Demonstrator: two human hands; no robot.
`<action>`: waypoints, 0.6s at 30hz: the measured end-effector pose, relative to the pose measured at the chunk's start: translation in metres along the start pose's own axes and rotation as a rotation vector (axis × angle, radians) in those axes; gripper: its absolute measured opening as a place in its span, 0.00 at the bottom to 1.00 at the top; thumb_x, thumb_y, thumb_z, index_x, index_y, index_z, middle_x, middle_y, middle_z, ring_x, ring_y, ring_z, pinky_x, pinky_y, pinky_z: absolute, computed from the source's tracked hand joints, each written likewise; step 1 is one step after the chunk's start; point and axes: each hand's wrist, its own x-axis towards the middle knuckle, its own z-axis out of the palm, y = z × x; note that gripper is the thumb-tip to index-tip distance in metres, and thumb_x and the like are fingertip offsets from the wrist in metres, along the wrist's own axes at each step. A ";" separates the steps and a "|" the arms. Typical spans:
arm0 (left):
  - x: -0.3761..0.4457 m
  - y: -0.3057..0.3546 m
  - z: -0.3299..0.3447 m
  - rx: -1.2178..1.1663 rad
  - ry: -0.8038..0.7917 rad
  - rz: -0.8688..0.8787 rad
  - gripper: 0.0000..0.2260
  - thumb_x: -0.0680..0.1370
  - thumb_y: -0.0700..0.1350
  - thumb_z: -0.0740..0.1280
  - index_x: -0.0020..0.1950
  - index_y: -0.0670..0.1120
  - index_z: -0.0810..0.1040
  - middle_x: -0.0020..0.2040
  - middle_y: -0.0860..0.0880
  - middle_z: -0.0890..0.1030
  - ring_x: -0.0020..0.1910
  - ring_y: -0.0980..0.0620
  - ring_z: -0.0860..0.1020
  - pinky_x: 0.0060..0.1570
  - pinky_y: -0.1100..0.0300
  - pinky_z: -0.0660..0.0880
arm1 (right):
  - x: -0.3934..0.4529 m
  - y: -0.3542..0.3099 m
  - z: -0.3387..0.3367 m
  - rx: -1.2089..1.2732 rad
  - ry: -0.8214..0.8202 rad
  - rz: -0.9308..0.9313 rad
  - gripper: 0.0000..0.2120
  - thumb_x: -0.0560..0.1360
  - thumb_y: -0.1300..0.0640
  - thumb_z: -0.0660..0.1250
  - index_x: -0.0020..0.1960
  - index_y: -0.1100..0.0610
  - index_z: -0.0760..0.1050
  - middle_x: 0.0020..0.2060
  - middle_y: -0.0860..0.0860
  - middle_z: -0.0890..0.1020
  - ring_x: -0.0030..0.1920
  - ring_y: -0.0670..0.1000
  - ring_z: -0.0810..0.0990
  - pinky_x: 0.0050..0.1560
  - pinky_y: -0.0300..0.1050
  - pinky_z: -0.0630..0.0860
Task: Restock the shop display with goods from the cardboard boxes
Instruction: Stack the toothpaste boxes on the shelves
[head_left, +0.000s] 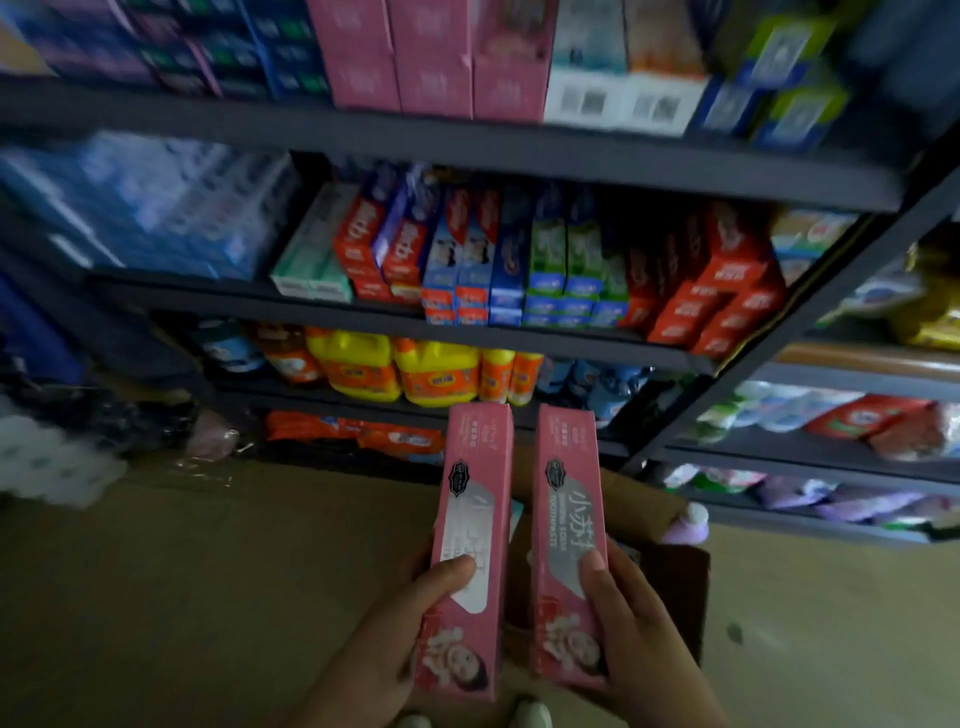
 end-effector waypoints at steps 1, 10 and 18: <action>-0.010 0.005 0.005 -0.005 0.011 -0.004 0.32 0.61 0.49 0.79 0.63 0.47 0.75 0.50 0.41 0.85 0.47 0.41 0.84 0.48 0.49 0.76 | -0.009 -0.008 -0.001 -0.012 -0.012 0.002 0.09 0.79 0.50 0.61 0.57 0.39 0.72 0.48 0.40 0.84 0.44 0.38 0.83 0.41 0.32 0.78; -0.071 0.035 0.046 -0.124 0.024 0.102 0.29 0.61 0.52 0.74 0.60 0.45 0.76 0.41 0.42 0.85 0.40 0.43 0.84 0.38 0.53 0.77 | -0.059 -0.069 -0.018 -0.049 -0.243 -0.065 0.31 0.60 0.47 0.75 0.62 0.38 0.72 0.52 0.38 0.83 0.51 0.40 0.83 0.46 0.34 0.77; -0.072 0.032 0.052 -0.079 0.124 0.223 0.27 0.64 0.49 0.71 0.61 0.41 0.77 0.39 0.43 0.85 0.40 0.43 0.83 0.39 0.54 0.75 | -0.063 -0.081 -0.039 -0.092 -0.355 -0.062 0.55 0.30 0.36 0.81 0.56 0.54 0.78 0.46 0.48 0.86 0.45 0.47 0.85 0.37 0.33 0.78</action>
